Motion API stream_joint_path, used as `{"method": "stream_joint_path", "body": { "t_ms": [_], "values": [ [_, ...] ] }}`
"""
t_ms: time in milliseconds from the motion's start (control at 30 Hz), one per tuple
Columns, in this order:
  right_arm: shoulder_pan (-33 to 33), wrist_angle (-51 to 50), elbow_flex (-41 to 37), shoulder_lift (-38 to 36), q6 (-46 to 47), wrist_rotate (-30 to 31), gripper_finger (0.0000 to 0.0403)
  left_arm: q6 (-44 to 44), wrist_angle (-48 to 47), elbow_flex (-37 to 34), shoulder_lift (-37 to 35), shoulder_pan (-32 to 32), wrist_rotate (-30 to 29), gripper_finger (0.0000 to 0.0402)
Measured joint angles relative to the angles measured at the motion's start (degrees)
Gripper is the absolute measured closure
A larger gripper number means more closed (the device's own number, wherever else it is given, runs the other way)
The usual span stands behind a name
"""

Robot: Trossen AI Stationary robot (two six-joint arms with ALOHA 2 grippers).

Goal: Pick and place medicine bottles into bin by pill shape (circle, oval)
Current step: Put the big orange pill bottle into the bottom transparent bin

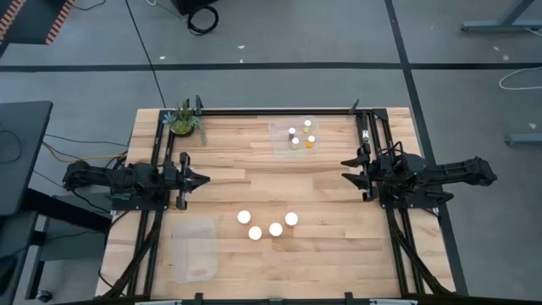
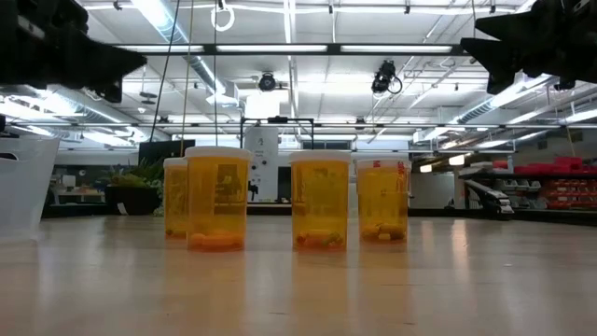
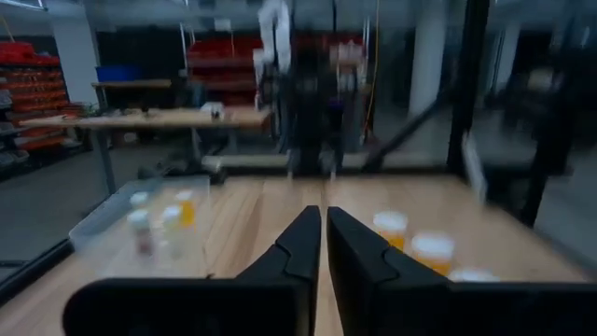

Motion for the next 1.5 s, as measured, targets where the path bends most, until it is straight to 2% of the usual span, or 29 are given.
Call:
{"method": "stream_joint_path", "body": {
  "t_ms": [100, 200, 300, 400, 533, 700, 800, 1033, 1200, 1500],
  "values": [
    [0.0, 0.0, 0.0, 0.0, 0.0, 0.0, 0.0214, -7.3, 5.4, 0.0, 0.0, 0.0, 0.0, 0.0366],
    [0.0, 0.0, 0.0, 0.0, 0.0, 0.0, 0.0214, -11.2, 8.4, 0.0, 0.0, 0.0, 0.0, 0.0369],
    [0.0, 0.0, 0.0, 0.0, 0.0, 0.0, 0.0214, -19.1, 7.6, 0.0, 0.6, 0.0, 0.0, 0.0375],
    [0.0, 0.0, 0.0, 0.0, 0.0, 0.0, 0.0214, -25.6, 7.5, 0.0, 4.2, -0.2, 1.0, 0.0381],
    [0.0, 0.0, 0.0, 0.0, 0.0, 0.0, 0.0214, -28.5, 8.8, 0.0, 11.5, -0.9, 0.7, 0.0389],
    [0.0, -0.1, 0.0, 0.0, 0.0, 0.0, 0.0214, -29.1, 16.9, 0.4, 23.5, -2.1, -2.8, 0.0389],
    [0.0, -0.1, 0.0, 0.0, 0.0, 0.0, 0.0214, -26.7, 18.1, 3.3, 30.7, -2.5, -4.6, 0.0389],
    [0.0, -0.1, 0.0, 0.0, 0.0, 0.0, 0.0214, -23.4, 17.8, 9.8, 46.8, -4.9, -4.7, 0.0379],
    [0.0, -0.1, 0.0, 0.0, 0.0, 0.0, 0.0214, -25.0, 13.6, 15.8, 56.5, -5.6, -5.3, 0.0352],
    [0.0, -0.1, 0.1, 0.0, 0.0, 0.0, 0.0214, -30.2, -8.9, 32.5, 67.8, -5.5, -5.6, 0.0272]
  ]
}}
